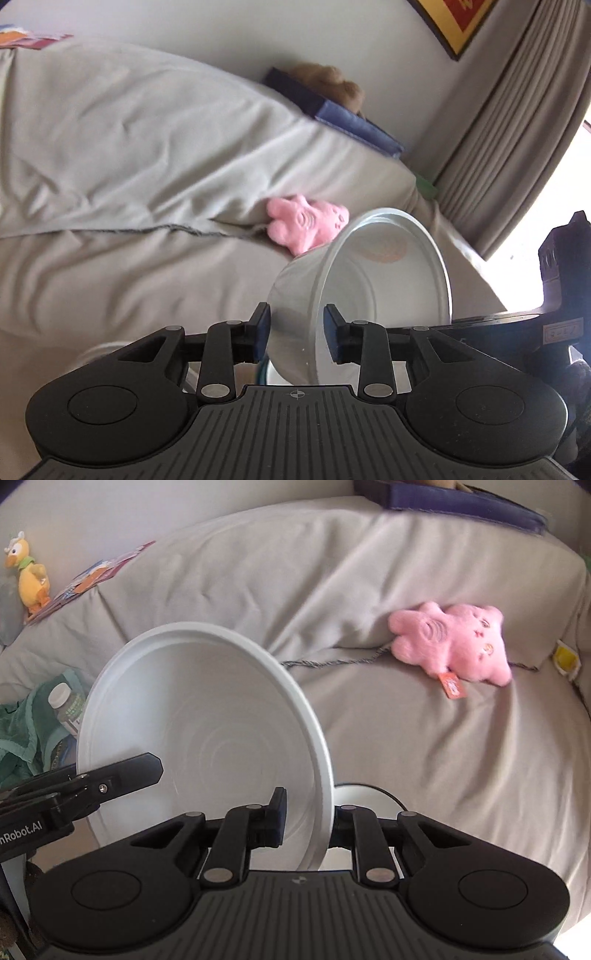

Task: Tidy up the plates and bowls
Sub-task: 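Grasp the white plastic bowl's rim with both grippers and lift it, then lower the white plastic bowl into the blue bowl and release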

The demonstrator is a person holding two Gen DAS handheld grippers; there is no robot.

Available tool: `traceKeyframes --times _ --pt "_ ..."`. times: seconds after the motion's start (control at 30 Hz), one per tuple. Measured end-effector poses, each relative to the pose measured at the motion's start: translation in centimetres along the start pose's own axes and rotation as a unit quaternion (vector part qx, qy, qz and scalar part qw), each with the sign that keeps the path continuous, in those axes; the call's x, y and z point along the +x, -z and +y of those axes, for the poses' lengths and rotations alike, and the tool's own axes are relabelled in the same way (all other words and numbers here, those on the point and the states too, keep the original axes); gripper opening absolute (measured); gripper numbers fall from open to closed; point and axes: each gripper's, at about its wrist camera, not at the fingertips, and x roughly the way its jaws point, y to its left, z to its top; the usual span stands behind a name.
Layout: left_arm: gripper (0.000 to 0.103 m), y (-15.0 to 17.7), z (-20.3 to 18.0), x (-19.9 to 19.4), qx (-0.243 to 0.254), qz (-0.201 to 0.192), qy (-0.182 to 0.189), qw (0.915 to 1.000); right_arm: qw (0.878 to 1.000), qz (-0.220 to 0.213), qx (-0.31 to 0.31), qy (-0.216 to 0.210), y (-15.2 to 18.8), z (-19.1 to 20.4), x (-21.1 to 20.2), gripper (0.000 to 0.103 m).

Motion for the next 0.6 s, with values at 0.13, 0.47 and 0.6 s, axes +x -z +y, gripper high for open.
traceKeyframes --times 0.13,0.47,0.6 --pt "0.034 2.0 -1.2 4.7 0.016 0.052 -0.007 0.9985 0.999 0.028 0.032 0.008 1.1 -3.7 2.3 0.018" --pt "0.034 6.0 -0.3 10.1 0.049 0.096 -0.085 0.9905 0.997 0.042 0.025 0.052 3.8 -5.6 6.5 0.036" --pt "0.033 6.3 -1.2 9.6 0.08 0.082 -0.102 0.9882 0.998 0.039 0.026 0.048 3.2 -5.8 6.6 0.037"
